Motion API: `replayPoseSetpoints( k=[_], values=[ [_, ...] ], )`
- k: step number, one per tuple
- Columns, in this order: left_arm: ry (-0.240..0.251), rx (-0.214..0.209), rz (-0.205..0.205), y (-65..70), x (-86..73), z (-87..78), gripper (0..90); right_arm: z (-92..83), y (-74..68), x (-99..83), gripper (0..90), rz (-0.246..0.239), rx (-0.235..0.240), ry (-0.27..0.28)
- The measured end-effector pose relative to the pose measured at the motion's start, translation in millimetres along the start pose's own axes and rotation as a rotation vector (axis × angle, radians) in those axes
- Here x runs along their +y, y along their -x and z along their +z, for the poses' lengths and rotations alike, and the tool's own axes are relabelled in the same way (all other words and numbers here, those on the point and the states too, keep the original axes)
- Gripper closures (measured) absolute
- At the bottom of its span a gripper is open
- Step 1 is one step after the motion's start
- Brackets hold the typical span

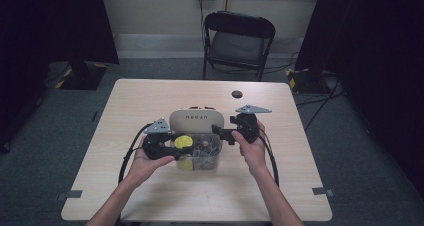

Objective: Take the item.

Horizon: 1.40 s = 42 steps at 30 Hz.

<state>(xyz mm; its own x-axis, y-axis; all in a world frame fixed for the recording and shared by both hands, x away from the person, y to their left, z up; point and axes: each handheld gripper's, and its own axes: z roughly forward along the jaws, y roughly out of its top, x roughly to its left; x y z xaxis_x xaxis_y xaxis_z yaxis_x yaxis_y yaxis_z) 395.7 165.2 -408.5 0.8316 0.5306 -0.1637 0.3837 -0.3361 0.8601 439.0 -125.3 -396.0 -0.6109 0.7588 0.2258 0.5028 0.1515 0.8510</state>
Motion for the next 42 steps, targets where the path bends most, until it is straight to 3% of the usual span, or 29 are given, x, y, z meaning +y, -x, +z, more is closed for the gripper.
replayPoseSetpoints(
  k=[14, 34, 42],
  values=[
    [0.029, 0.009, 0.0, 0.3, 3.0, -18.3, 37.9, 0.0, 0.7, -0.7, 14.6, 0.0, 0.001, 0.001],
    [0.077, 0.07, -0.036, -19.1, -3.1, -55.8, 37.9, -0.9, 0.6, -0.5, 14.5, -0.007, -0.007, 0.002],
    [0.074, 0.091, -0.049, -28.5, -7.0, -66.2, 37.9, -0.6, 0.9, -0.4, 14.2, -0.009, -0.005, 0.001]
  ],
)
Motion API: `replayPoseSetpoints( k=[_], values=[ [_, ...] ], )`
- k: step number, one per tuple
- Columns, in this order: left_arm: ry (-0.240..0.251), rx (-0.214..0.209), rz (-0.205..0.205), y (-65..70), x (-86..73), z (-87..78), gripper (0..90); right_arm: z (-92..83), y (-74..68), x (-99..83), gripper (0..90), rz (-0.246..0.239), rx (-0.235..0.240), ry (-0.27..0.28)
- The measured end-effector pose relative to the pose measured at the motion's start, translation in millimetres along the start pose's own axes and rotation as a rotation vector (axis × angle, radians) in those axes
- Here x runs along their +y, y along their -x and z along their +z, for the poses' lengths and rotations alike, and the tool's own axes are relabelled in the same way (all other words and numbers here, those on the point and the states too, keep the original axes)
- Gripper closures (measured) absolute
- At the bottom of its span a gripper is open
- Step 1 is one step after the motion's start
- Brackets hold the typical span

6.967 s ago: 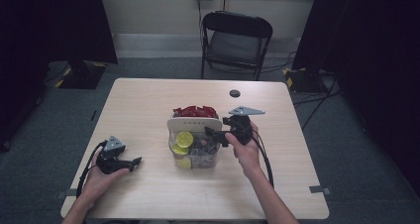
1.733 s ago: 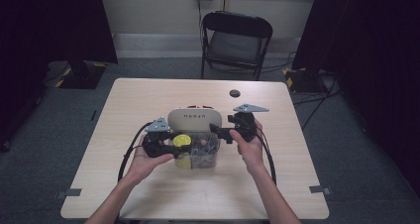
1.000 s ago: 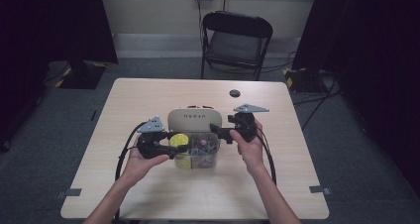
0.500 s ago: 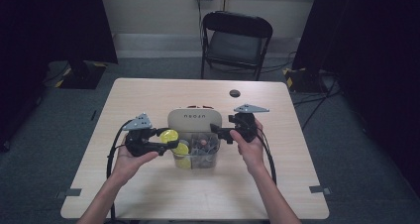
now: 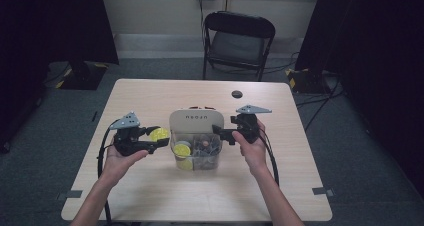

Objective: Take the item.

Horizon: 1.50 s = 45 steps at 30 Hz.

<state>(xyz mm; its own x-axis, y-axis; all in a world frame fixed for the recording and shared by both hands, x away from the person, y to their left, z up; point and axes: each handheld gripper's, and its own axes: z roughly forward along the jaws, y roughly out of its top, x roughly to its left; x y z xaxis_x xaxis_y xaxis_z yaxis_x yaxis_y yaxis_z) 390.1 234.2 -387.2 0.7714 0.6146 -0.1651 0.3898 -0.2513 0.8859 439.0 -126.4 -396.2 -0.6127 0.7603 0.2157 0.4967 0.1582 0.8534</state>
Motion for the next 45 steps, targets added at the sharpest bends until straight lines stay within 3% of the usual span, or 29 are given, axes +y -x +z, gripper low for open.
replayPoseSetpoints(
  k=[14, 25, 33, 38, 45],
  values=[
    [0.004, 0.049, -0.037, -19.6, -6.6, -15.9, 38.0, 0.1, 0.4, 0.0, 14.1, -0.002, 0.003, 0.0],
    [-0.013, 0.117, -0.069, -44.6, -16.9, -20.0, 38.0, 0.6, 1.0, 0.0, 13.7, -0.001, 0.005, 0.0],
    [-0.06, 0.163, -0.109, -62.4, -30.9, -17.3, 38.0, 0.6, 0.8, 0.0, 13.8, -0.001, 0.004, 0.0],
    [-0.061, 0.179, -0.106, -66.7, -33.3, -16.6, 38.0, 0.6, 0.9, 0.2, 13.9, 0.0, 0.005, -0.001],
    [-0.137, 0.205, -0.097, -72.5, -42.1, -6.4, 38.0, 0.3, 0.6, 0.2, 14.1, -0.002, 0.005, -0.002]
  ],
)
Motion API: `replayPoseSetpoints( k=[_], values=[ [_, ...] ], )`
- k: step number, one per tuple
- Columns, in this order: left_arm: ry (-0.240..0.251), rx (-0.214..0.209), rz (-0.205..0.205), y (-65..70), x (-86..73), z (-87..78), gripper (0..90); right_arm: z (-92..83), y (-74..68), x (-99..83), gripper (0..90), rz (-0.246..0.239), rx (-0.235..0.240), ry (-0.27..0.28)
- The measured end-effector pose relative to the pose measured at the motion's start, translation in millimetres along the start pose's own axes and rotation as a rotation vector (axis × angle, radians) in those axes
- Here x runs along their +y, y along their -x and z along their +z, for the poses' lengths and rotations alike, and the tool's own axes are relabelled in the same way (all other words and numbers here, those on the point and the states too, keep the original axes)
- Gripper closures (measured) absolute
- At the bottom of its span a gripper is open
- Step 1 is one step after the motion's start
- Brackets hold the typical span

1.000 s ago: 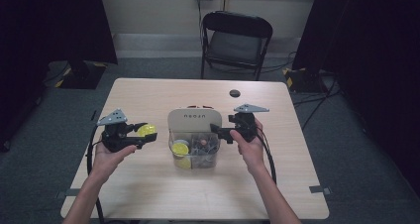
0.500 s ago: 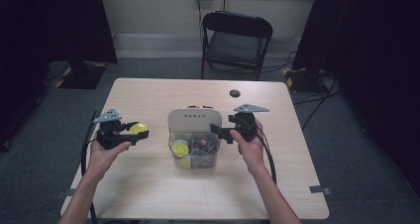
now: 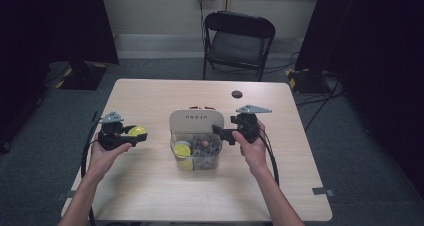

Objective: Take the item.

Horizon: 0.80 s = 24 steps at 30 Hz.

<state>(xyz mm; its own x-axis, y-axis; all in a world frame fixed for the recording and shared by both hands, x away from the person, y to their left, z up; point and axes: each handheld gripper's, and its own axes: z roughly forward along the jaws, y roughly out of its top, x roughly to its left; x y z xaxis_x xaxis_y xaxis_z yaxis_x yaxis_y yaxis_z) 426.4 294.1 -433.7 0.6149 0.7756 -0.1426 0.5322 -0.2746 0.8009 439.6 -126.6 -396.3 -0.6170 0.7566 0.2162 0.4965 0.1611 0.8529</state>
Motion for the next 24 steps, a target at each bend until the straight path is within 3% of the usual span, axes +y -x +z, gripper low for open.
replayPoseSetpoints(
  k=[12, 20, 24],
  values=[
    [-0.048, 0.013, -0.073, -18.4, -20.3, 21.1, 38.0, 2.2, -0.6, -0.2, 14.0, -0.004, 0.004, -0.012],
    [-0.057, 0.035, -0.038, -19.8, -28.5, 34.7, 38.0, 2.6, -1.1, -0.3, 14.2, -0.003, 0.006, -0.015],
    [-0.069, 0.042, -0.044, -21.6, -31.9, 39.4, 38.0, 2.5, -1.3, -0.2, 14.3, -0.004, 0.003, -0.014]
  ],
)
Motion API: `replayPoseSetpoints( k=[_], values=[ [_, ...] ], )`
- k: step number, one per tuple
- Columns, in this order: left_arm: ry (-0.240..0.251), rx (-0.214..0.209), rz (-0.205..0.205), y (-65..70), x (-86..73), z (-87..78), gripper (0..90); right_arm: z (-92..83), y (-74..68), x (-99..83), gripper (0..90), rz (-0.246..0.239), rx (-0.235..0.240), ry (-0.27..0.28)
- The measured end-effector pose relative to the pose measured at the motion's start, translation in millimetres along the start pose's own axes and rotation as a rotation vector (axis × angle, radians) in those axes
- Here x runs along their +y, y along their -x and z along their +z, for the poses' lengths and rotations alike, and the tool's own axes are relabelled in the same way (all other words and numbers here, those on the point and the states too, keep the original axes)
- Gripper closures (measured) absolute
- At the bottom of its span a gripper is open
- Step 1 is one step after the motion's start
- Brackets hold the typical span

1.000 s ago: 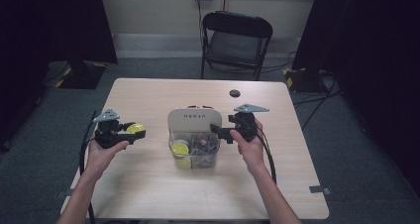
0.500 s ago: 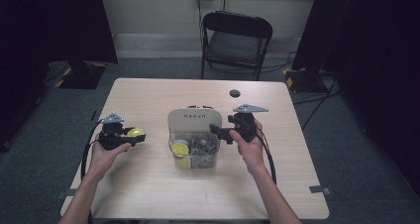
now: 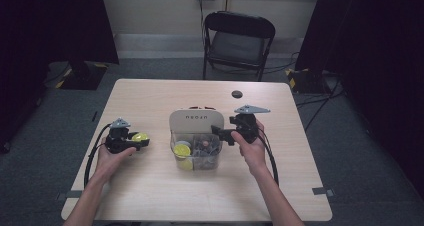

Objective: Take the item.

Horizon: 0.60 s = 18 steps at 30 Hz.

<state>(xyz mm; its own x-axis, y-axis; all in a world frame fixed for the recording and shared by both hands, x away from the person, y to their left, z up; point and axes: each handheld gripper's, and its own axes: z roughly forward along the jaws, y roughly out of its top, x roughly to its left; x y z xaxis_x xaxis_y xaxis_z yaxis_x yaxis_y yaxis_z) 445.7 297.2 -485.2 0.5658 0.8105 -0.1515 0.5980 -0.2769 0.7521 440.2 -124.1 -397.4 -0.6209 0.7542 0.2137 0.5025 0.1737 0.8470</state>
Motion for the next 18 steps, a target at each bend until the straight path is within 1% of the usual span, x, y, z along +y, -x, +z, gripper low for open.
replayPoseSetpoints(
  k=[3, 4, 6, 8, 10, 13, 15, 16, 18],
  values=[
    [-0.002, -0.004, -0.002, -0.9, -0.8, 0.9, 38.0, 0.1, 0.2, 0.0, 14.2, 0.001, 0.002, 0.0],
    [0.0, -0.008, -0.009, -0.5, -1.3, 1.8, 37.9, 0.1, 0.2, 0.0, 14.2, 0.001, 0.002, 0.0],
    [-0.011, -0.005, -0.003, -0.3, -1.4, 2.3, 37.9, 0.1, 0.4, -0.1, 14.2, 0.001, 0.004, 0.0],
    [-0.012, 0.005, -0.001, 1.1, -1.2, 3.4, 37.9, 0.1, 0.3, -0.1, 14.3, 0.001, 0.003, -0.001],
    [-0.009, 0.002, -0.022, 0.3, -1.4, 4.0, 37.8, 0.0, 0.2, -0.1, 14.3, 0.0, 0.001, 0.0],
    [-0.016, 0.004, -0.024, -0.4, -1.8, 4.2, 37.7, 0.0, 0.1, -0.1, 14.3, 0.0, 0.002, 0.0],
    [-0.016, -0.006, -0.03, -1.2, -2.5, 4.3, 37.5, 0.1, 0.3, -0.2, 14.2, 0.002, 0.004, -0.001],
    [-0.012, -0.011, -0.033, -1.2, -2.7, 4.4, 37.5, 0.1, 0.4, -0.2, 14.2, 0.002, 0.004, 0.0],
    [-0.005, -0.007, -0.036, -1.9, -3.2, 4.6, 37.4, 0.0, 0.0, -0.1, 14.3, 0.001, 0.0, -0.001]
  ],
)
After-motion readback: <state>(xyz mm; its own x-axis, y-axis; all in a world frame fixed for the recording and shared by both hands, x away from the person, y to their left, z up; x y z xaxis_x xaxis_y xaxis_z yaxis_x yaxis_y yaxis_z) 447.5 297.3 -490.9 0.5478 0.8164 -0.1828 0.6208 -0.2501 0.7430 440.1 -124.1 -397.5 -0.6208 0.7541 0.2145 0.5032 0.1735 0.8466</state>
